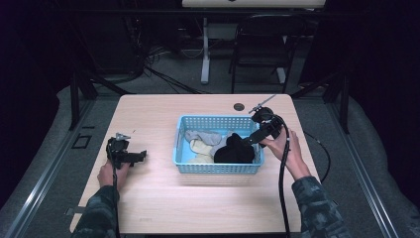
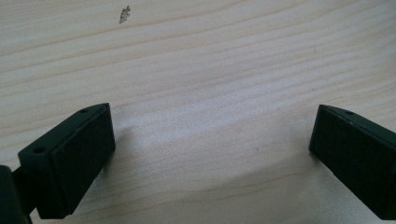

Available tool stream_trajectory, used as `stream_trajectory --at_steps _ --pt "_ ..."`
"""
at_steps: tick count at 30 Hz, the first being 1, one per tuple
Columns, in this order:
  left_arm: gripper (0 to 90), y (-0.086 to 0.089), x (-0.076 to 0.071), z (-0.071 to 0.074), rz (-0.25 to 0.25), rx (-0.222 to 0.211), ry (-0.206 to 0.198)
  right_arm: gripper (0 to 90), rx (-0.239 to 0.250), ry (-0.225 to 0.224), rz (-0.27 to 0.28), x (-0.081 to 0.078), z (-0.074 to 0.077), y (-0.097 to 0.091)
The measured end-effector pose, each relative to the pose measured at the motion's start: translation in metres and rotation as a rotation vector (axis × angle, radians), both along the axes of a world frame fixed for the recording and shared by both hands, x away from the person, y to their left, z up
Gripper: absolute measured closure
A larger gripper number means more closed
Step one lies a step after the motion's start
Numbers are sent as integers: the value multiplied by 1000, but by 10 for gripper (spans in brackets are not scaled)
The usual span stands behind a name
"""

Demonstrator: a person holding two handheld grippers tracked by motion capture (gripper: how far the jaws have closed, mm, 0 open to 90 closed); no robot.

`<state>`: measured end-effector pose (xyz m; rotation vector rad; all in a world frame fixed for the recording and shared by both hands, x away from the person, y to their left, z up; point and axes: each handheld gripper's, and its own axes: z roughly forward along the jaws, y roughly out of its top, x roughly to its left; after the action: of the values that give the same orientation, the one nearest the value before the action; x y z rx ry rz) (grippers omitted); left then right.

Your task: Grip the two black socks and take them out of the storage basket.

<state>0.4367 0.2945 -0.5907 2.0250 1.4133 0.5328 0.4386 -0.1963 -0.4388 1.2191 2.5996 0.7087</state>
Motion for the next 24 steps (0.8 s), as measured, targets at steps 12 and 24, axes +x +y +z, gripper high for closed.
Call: stream_trajectory --at_steps 12,24 --pt "2 0 0 0 0 0 0 17 -46 61 27 16 -26 31" --pt "2 0 0 0 0 0 0 79 -110 112 11 30 -55 50"
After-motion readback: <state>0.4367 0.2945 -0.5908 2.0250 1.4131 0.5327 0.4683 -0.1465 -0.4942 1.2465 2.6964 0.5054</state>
